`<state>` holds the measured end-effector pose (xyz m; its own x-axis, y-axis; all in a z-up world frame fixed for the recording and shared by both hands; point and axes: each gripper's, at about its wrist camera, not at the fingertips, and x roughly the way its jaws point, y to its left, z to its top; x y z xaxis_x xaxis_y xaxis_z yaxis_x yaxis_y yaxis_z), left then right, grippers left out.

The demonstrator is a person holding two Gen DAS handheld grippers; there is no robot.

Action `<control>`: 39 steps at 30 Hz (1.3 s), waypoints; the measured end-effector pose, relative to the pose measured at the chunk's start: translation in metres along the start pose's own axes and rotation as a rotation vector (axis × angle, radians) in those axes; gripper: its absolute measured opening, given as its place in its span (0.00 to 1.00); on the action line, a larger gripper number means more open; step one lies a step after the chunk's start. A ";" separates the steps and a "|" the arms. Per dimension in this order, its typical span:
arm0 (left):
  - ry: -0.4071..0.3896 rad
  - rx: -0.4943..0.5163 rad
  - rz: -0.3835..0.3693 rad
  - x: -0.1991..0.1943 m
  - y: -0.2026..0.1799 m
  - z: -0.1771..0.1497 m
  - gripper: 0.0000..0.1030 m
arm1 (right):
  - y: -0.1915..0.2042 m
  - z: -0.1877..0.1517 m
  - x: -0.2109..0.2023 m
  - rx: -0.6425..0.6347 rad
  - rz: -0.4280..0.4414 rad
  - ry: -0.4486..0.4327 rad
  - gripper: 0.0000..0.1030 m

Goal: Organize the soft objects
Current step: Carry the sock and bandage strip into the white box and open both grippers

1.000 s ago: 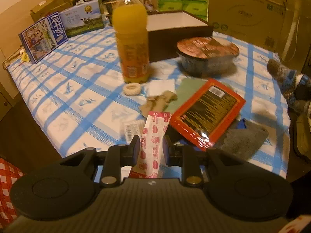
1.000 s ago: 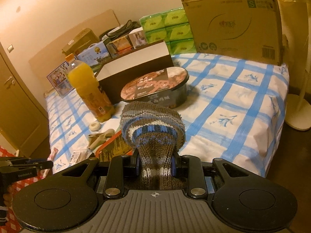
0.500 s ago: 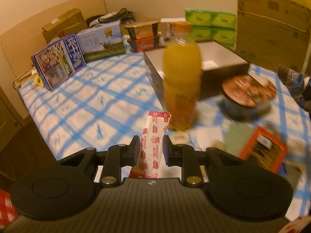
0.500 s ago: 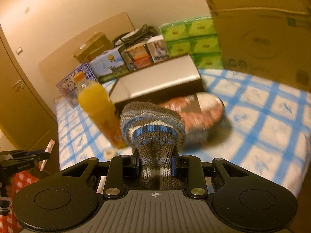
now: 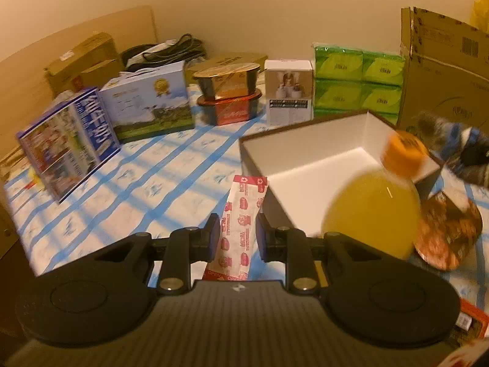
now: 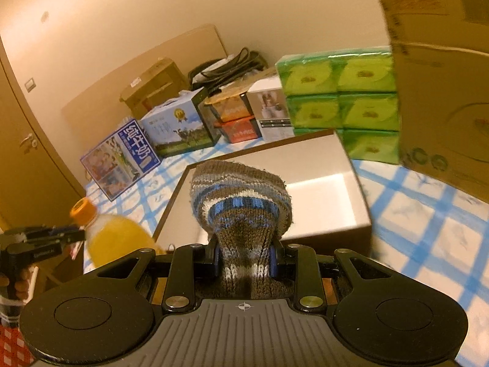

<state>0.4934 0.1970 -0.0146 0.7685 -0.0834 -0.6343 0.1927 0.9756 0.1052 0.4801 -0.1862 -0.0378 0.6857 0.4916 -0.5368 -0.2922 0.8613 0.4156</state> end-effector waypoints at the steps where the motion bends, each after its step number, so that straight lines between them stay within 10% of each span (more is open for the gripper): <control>1: 0.002 0.002 -0.007 0.009 0.000 0.005 0.22 | -0.001 0.005 0.011 -0.007 0.001 0.007 0.28; 23: 0.133 0.074 -0.238 0.161 -0.043 0.069 0.25 | -0.003 0.048 0.159 -0.041 -0.047 0.080 0.28; 28: 0.121 0.066 -0.234 0.173 -0.051 0.070 0.41 | -0.007 0.048 0.172 -0.013 -0.060 0.061 0.64; 39: 0.119 0.045 -0.195 0.164 -0.041 0.069 0.42 | -0.014 0.049 0.152 -0.011 -0.075 0.036 0.66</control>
<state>0.6538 0.1296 -0.0701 0.6375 -0.2425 -0.7313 0.3597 0.9331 0.0042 0.6212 -0.1297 -0.0890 0.6817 0.4298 -0.5921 -0.2485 0.8972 0.3652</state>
